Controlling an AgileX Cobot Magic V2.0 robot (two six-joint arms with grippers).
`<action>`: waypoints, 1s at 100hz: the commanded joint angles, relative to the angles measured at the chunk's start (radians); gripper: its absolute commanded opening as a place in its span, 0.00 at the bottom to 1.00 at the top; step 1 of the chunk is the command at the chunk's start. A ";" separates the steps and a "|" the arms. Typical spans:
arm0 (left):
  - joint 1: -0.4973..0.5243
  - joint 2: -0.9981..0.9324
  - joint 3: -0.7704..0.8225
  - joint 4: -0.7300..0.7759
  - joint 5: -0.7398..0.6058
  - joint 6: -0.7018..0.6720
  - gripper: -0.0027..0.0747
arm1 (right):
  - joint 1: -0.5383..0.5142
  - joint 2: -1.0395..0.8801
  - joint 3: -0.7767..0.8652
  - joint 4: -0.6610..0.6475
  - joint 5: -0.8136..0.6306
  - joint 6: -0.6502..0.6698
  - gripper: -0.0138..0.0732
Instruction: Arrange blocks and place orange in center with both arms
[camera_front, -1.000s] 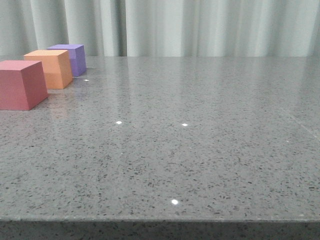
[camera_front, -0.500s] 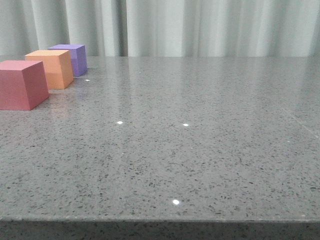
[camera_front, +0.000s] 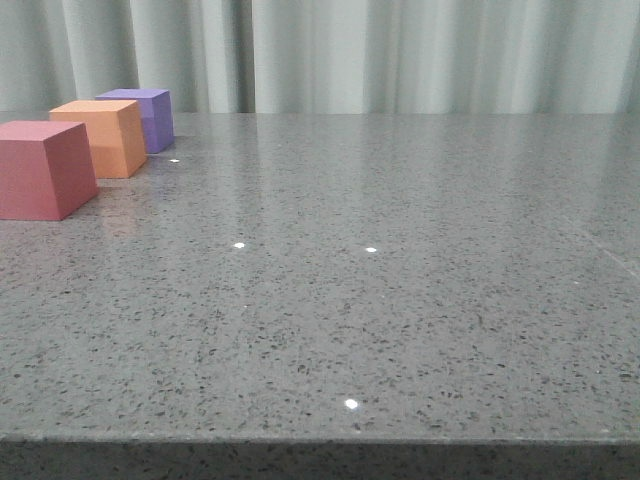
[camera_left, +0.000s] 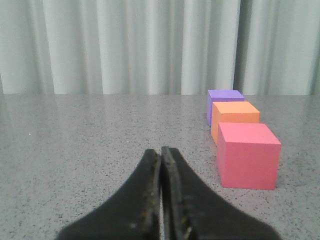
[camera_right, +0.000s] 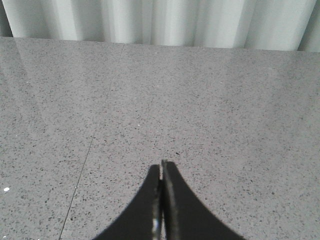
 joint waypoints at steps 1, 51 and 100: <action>0.001 -0.030 0.007 -0.008 -0.090 -0.007 0.01 | -0.006 -0.003 -0.026 -0.009 -0.075 -0.009 0.06; -0.046 -0.097 0.063 0.019 -0.124 -0.007 0.01 | -0.006 -0.003 -0.026 -0.009 -0.068 -0.009 0.06; -0.046 -0.097 0.063 0.019 -0.124 -0.007 0.01 | -0.006 -0.003 -0.026 -0.009 -0.068 -0.009 0.06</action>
